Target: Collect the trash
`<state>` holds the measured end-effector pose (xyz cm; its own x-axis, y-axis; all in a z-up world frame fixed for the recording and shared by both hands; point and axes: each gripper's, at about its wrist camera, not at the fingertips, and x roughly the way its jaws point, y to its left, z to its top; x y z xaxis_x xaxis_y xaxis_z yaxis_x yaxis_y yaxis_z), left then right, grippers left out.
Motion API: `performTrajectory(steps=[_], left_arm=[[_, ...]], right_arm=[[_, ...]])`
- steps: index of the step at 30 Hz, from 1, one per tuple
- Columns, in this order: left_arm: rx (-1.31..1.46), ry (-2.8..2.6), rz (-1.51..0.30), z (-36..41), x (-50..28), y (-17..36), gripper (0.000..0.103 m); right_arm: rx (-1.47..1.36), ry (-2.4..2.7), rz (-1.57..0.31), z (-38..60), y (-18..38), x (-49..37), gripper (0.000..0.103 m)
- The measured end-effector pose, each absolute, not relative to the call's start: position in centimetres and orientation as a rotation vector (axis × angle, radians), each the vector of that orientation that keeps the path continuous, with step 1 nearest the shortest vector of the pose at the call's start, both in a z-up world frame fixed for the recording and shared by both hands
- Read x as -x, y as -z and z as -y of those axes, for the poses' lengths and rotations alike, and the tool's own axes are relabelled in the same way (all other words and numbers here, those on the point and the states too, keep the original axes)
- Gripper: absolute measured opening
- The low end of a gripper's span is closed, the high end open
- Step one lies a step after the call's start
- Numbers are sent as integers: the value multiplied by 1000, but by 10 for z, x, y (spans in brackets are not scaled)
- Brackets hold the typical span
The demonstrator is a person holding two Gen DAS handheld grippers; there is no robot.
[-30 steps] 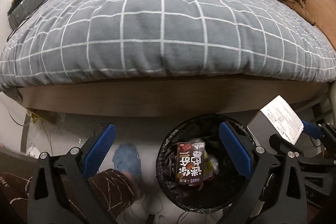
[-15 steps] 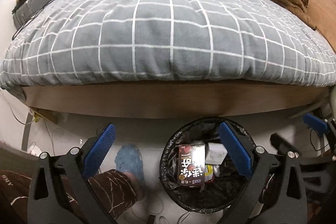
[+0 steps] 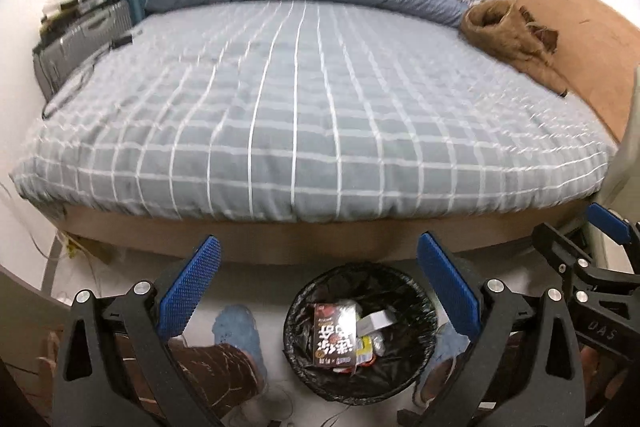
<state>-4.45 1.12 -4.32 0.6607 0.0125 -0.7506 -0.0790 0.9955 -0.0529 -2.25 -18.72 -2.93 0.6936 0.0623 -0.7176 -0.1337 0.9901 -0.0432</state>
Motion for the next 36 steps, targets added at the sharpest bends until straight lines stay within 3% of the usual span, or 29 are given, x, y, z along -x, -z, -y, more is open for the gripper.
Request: performTrajectory(steps=[14,36], left_arm=[[40,-51,-785,6,97,-8,97],[53,-54,-790,0,94,-3,97]], right_arm=[[55,-74,-717,208,-24,74,95],[55,-81,-725,208,-23,73,95]])
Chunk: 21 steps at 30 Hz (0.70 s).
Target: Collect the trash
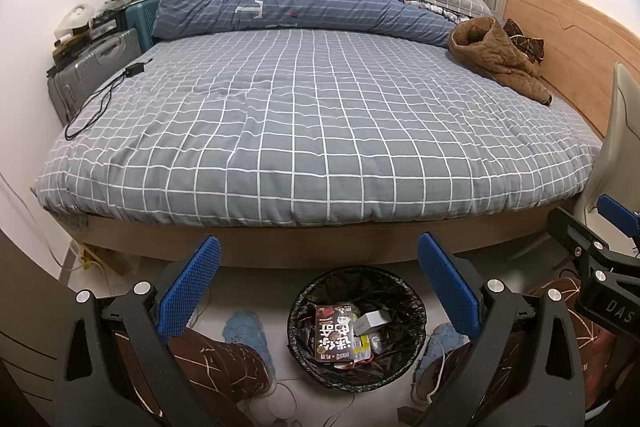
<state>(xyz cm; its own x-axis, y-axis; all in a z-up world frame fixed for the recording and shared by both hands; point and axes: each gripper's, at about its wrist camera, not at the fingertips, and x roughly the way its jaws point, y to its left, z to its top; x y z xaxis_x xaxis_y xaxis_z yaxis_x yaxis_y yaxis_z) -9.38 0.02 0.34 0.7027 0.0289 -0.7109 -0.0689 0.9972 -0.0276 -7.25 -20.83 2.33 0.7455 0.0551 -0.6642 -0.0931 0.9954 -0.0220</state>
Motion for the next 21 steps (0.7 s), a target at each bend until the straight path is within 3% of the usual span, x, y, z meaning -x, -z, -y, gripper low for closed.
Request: performTrajectory(steps=[21], left_arm=[[46,-53,-790,-1,93,-3,97]], right_arm=[[54,-81,-724,208,-23,72,95]])
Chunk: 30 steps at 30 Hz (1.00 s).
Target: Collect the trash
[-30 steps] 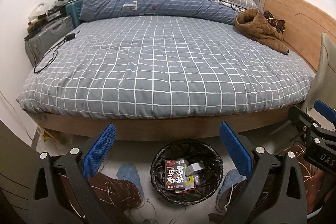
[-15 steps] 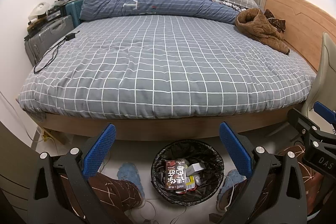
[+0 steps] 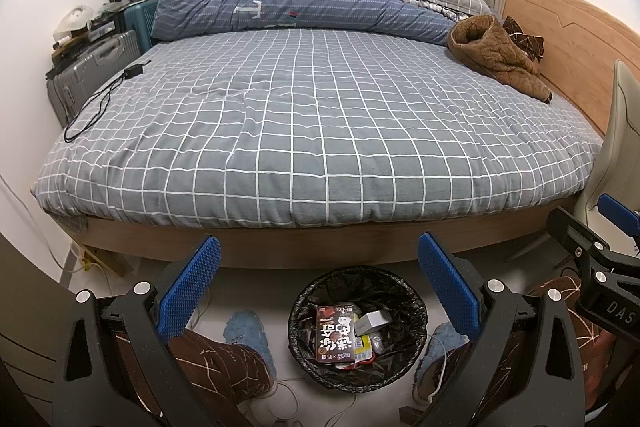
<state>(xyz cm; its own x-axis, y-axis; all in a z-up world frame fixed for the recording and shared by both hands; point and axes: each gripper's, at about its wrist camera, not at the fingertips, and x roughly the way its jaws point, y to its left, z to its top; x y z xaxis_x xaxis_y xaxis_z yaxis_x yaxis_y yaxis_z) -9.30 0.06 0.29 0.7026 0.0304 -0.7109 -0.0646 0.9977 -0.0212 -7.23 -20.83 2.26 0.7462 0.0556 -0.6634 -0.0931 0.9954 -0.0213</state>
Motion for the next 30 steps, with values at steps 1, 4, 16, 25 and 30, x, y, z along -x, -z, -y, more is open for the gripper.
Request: performTrajectory(steps=[1,4,16,25,30], left_arm=[[42,-56,-788,0,93,-3,97],[33,-58,-789,0,92,-3,97],[18,-67,-792,2,95,-2,97],[7,-72,-795,4,95,0,97],[5,-65,-788,4,97,0,97]], right_arm=[[54,-81,-724,208,-23,72,95],[54,-80,-724,208,-22,72,95],[57,-83,-725,208,-21,71,95],[58,-84,-725,208,-20,71,95],[58,-83,-725,207,-20,71,95]])
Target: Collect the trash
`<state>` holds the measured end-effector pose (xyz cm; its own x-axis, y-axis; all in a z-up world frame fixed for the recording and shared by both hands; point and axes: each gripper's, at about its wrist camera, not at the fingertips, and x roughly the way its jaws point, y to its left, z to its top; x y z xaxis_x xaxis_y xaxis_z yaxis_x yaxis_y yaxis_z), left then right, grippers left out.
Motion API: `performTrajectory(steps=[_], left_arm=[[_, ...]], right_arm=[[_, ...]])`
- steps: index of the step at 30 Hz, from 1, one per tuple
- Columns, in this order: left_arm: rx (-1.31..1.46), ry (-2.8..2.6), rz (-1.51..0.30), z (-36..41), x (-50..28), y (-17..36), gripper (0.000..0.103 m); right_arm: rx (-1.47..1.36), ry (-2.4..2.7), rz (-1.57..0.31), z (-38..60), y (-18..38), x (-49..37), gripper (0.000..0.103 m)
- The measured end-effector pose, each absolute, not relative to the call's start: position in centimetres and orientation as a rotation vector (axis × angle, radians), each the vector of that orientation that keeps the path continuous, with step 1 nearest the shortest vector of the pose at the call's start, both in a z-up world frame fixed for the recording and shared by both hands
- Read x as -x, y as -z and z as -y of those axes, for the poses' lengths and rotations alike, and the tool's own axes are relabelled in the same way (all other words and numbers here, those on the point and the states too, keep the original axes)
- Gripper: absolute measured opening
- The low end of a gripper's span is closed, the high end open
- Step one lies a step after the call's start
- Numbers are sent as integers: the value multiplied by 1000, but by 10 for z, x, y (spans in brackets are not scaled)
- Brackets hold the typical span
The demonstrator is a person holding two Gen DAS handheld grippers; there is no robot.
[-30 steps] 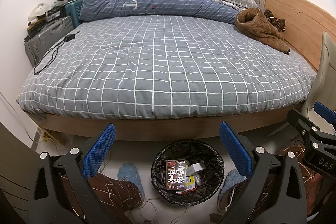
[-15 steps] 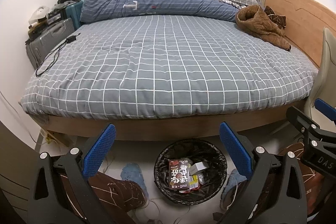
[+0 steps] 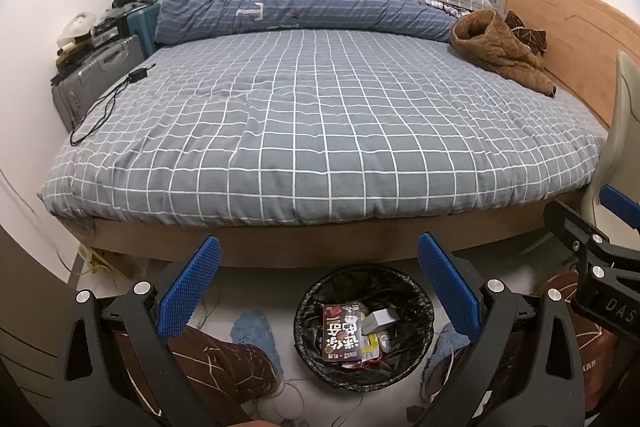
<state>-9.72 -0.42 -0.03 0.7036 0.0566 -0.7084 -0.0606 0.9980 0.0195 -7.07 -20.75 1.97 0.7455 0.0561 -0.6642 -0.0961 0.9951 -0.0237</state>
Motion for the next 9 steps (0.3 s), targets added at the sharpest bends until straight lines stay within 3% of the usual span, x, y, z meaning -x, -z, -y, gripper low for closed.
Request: performTrajectory(steps=[9], left_arm=[[14,-54,-797,4,96,1,97]], right_arm=[[55,-83,-724,207,-18,71,95]])
